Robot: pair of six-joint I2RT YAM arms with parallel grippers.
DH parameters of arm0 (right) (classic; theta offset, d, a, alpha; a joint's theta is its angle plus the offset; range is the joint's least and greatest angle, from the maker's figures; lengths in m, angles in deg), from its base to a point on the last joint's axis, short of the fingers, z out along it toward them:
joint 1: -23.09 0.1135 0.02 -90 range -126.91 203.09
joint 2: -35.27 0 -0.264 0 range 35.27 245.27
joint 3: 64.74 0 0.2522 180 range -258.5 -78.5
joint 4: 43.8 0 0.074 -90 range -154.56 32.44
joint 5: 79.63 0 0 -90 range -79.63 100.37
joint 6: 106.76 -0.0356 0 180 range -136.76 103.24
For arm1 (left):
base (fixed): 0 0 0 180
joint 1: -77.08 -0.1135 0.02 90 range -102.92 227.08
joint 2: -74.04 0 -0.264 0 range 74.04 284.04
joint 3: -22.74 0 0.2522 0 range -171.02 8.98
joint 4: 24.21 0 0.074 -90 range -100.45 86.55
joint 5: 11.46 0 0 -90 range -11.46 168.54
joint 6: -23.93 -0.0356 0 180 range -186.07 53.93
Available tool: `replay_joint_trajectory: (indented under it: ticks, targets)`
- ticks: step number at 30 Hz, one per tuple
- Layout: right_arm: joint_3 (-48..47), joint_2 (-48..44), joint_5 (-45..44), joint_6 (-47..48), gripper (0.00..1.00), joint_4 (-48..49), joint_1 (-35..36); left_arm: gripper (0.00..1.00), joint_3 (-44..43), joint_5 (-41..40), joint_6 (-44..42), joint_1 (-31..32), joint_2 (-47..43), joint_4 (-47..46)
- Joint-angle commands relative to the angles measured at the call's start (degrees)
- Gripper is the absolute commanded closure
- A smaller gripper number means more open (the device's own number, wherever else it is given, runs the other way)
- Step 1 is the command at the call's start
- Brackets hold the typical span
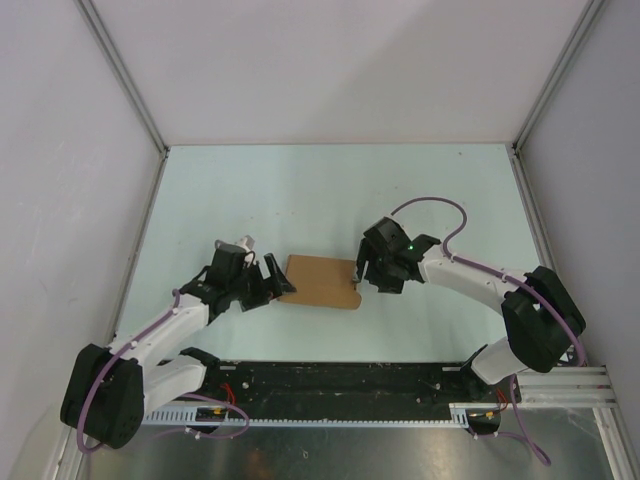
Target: Fold the paper box
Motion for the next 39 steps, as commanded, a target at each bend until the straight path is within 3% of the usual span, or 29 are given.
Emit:
replay_joint_trajectory:
  ticks: [1,9,19,39]
  targets:
    - [0.6,-0.4,-2.0,-0.2,0.23,0.7,0.3,0.04,-0.4,-0.9,-0.6,0.1,-1.6,-0.3]
    - [0.9,-0.5,-1.9,-0.2,0.23,0.9,0.3,0.04,-2.9,-3.2,-1.0,0.0,-6.9,0.0]
    - [1.0,-1.6,-1.2,0.0,0.23,1.5,0.7,0.04,-4.5,-8.5,-2.8,-1.9,1.7,0.1]
    - [1.0,1.4,-0.8,0.7,0.23,2.5,1.5,0.04,-3.4,-13.0,-4.3,-2.0,5.8,-0.2]
